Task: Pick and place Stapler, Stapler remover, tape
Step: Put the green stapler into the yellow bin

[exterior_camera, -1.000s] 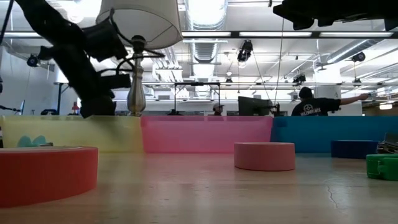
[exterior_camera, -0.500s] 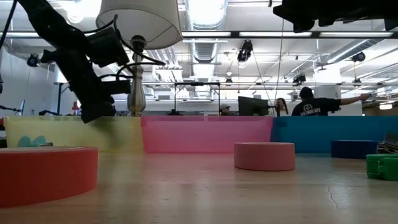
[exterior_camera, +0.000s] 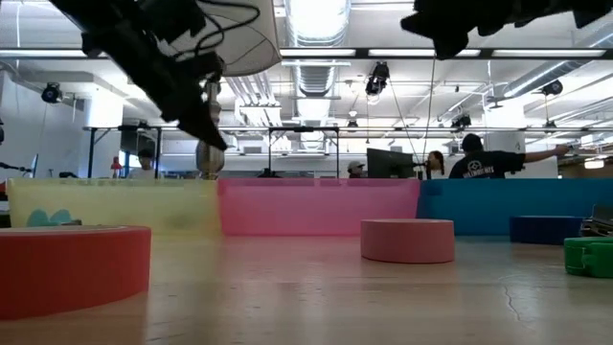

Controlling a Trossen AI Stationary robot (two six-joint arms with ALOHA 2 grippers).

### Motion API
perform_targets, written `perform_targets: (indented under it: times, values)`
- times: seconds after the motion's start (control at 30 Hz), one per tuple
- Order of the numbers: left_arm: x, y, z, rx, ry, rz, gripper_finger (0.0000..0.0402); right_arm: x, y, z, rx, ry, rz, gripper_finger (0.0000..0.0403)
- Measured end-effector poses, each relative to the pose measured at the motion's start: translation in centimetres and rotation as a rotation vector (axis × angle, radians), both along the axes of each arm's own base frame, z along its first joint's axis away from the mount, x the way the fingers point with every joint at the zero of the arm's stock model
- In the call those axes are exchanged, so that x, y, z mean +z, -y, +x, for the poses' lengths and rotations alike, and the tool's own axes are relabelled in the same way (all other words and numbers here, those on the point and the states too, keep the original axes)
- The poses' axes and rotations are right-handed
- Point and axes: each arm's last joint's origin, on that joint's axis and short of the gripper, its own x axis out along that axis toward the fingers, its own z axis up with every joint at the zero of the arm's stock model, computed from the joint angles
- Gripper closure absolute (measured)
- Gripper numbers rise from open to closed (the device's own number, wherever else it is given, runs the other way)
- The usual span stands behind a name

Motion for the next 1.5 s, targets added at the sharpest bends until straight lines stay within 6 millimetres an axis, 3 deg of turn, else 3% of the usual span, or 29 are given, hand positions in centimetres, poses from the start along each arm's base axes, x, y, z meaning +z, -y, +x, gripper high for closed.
perform_targets:
  times: [0.17,0.4,0.63,0.93,1.17,1.5]
  values:
    - [1.3,0.6,-0.4,-0.110,0.082,-0.042,0.0257,-0.4,-2.0,2.4,0.022,-0.246,0.032,0.0236]
    - [1.0,0.7,-0.8,-0.119,0.083,-0.071,0.0258,-1.0,-5.8,4.3,0.006,-0.701,0.165,0.0236]
    - [0.4,0.7,-0.5,-0.092,0.073,-0.109,0.0260,-3.2,-10.3,7.5,0.049,-0.949,0.147,0.0236]
    - [0.0,0.7,-0.2,-0.084,0.060,-0.122,0.0262,-7.0,-13.6,11.0,0.072,-1.287,0.121,0.0236]
    - [0.0,0.7,-0.2,-0.065,0.074,-0.158,0.0264,-8.4,-13.9,11.8,-0.046,-1.468,0.074,0.0236]
    - [0.0,0.8,-0.2,-0.053,0.081,-0.174,0.0266,-9.5,-13.9,12.1,-0.086,-1.454,0.029,0.0236]
